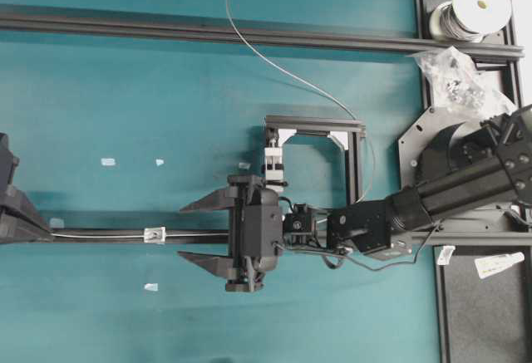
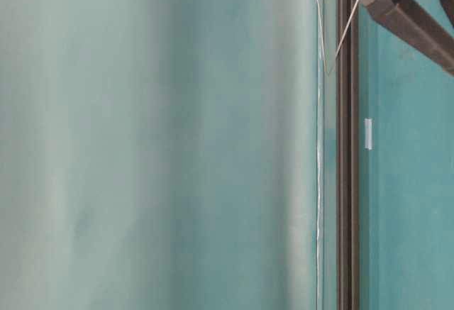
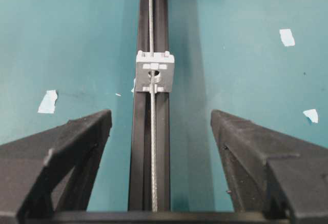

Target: Insert the wire through the hole in the metal fitting.

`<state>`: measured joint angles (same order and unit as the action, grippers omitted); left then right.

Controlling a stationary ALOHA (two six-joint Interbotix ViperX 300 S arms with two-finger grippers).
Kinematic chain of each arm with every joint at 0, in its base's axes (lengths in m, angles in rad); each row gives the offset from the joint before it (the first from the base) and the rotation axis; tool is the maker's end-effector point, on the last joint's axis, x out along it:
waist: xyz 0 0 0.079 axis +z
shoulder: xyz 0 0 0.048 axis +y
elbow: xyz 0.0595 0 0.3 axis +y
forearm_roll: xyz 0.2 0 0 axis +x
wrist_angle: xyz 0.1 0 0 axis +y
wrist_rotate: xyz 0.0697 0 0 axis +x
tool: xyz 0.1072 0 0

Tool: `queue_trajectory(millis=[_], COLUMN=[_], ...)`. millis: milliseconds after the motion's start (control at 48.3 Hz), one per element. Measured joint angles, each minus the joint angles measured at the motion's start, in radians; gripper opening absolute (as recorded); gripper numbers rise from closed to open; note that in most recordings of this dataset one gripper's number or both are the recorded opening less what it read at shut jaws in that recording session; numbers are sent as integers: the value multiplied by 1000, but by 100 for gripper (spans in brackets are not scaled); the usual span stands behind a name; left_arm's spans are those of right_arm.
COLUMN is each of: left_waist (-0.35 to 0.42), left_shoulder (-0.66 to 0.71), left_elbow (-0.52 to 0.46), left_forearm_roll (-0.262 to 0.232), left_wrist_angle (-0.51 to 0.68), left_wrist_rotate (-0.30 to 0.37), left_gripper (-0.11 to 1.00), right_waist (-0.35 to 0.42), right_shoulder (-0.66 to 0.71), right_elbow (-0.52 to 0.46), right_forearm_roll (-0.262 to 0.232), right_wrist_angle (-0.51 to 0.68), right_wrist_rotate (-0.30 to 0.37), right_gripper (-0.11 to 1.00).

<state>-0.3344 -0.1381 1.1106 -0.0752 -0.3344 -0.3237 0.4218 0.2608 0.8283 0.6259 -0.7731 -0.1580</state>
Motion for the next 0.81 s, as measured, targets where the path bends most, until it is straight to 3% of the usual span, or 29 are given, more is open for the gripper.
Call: queue_trajectory(millis=[145,269,352,517,559,807], left_waist=[-2,-2,-3,-3,-3,-3], left_shoulder=[2,2,2,2,2,-32], left_elbow=[2,0,2,2,2,9], left_forearm_roll=[9,11,12,14,14,18], left_wrist_angle=[2,2,2,-3,-9,-44], left_wrist_rotate=[2,11,12,15,15,38], left_gripper=[-6,10,30,79,86,87], right_waist=[0,0,0,0,2,0], right_shoulder=[0,0,0,0,0,-12], right_elbow=[0,-2,-2,-2,0,0], right_forearm_roll=[0,2,2,2,2,2], right_wrist_angle=[0,0,0,-2,0,-2], right_wrist_rotate=[0,0,-2,-2,-2,-6], right_gripper=[87,87,87,87,86,86])
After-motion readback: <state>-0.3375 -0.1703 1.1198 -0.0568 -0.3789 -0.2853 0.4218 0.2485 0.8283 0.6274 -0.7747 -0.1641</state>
